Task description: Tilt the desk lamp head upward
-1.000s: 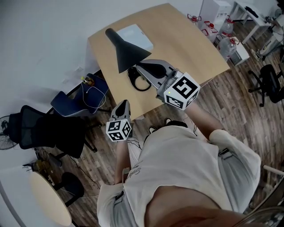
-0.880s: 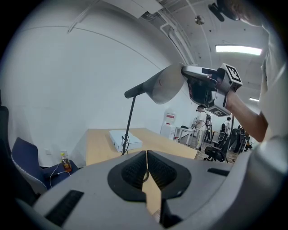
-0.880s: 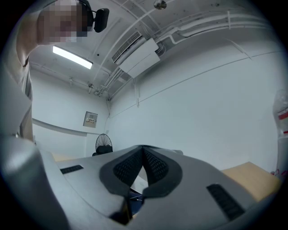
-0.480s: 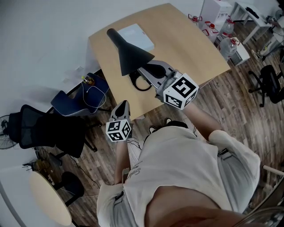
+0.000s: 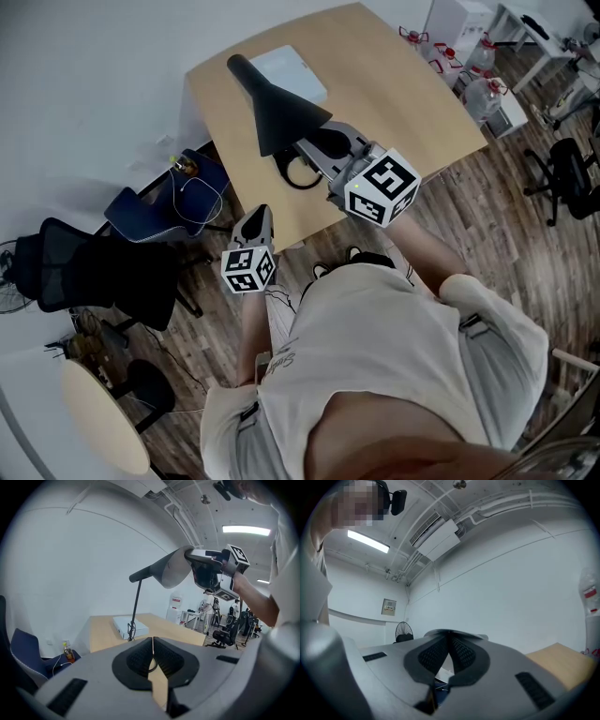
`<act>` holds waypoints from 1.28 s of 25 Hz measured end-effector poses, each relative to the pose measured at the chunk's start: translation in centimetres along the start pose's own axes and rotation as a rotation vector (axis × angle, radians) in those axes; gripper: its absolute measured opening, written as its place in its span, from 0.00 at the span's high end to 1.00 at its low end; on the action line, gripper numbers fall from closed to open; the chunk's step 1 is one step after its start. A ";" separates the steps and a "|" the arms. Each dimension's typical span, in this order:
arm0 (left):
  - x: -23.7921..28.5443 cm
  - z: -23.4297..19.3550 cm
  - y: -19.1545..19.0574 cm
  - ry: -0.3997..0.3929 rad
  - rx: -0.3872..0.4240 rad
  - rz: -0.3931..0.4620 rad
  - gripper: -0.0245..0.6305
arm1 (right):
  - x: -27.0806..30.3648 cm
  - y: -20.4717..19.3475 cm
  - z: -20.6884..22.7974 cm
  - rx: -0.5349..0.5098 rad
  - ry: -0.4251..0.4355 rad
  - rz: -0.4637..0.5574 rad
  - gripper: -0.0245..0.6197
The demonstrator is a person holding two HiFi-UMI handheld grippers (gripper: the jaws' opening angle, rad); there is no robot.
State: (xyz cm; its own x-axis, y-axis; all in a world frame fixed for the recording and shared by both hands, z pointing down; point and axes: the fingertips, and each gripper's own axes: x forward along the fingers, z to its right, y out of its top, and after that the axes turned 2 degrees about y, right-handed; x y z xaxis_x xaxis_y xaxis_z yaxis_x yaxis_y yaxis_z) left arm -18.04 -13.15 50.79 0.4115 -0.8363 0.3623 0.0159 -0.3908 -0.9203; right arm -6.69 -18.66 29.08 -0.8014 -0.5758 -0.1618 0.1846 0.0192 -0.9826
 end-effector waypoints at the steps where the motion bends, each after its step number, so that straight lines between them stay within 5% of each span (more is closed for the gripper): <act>1: 0.0 0.0 -0.1 -0.002 -0.001 -0.002 0.94 | 0.0 0.1 0.1 -0.011 -0.007 0.002 0.97; 32: 1.4 -1.3 0.5 0.003 -0.006 -0.004 0.94 | 1.4 5.1 0.5 -0.098 0.035 0.084 0.97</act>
State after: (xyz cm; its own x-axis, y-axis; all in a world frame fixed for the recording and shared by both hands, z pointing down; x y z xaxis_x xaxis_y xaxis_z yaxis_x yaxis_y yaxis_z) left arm -18.61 -15.00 51.06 0.4090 -0.8357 0.3665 0.0119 -0.3966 -0.9179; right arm -6.59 -19.78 23.89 -0.8052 -0.5399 -0.2454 0.1969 0.1470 -0.9693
